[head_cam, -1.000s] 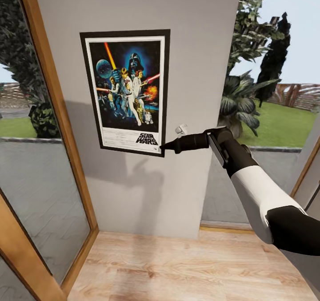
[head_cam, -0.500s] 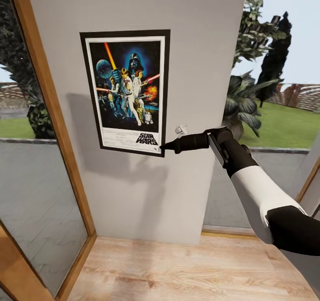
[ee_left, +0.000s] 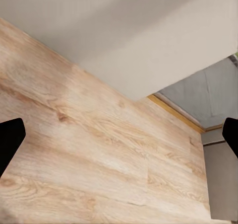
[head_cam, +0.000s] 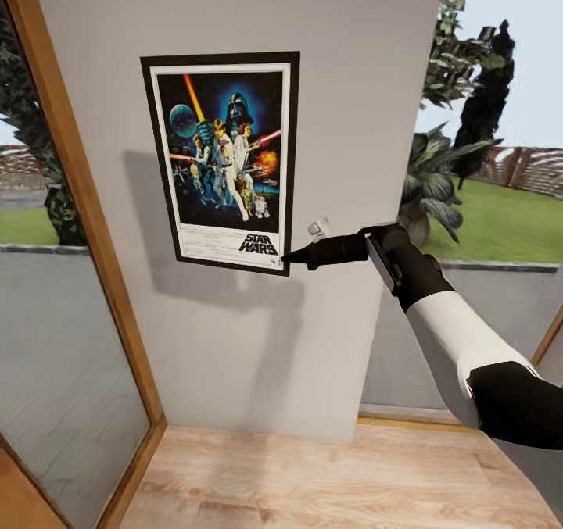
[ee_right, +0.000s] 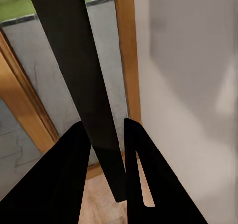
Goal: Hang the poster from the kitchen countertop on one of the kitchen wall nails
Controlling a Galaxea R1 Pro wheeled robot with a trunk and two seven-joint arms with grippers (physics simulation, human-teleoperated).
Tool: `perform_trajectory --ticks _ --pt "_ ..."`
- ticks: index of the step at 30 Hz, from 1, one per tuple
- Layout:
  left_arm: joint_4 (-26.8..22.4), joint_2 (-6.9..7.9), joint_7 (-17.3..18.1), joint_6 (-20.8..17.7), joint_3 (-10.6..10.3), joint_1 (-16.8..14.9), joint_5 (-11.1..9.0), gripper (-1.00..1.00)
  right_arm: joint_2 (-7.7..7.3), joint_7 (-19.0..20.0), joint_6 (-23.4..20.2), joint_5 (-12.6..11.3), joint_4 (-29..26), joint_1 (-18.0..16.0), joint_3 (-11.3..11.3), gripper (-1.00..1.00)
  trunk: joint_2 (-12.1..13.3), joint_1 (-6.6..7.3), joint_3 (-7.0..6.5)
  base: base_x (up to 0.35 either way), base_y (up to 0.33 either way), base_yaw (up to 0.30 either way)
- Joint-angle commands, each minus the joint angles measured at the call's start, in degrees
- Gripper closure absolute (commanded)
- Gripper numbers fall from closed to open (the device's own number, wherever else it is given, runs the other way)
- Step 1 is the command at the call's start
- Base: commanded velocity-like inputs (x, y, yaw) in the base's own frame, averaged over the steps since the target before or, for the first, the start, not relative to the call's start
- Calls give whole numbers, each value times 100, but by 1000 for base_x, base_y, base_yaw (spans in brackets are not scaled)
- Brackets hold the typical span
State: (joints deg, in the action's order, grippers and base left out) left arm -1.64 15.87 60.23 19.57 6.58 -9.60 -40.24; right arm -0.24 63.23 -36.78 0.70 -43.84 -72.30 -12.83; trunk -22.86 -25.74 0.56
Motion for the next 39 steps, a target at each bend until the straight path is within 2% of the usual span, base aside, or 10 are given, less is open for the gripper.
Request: perform_trajectory --ticks 1,15,39 --pt "6 1 15 29 45 -2 43 -100 -3 16 -40 1 -6 -3 -6 100 -6 -4 6 163 14 0" --pt "6 4 15 29 45 -2 43 -100 -3 15 -40 0 -9 -3 -2 100 -6 -4 6 187 17 0" --pt "6 4 15 29 45 0 43 -100 -3 21 -40 0 -10 -3 0 100 -6 -4 6 89 51 0"
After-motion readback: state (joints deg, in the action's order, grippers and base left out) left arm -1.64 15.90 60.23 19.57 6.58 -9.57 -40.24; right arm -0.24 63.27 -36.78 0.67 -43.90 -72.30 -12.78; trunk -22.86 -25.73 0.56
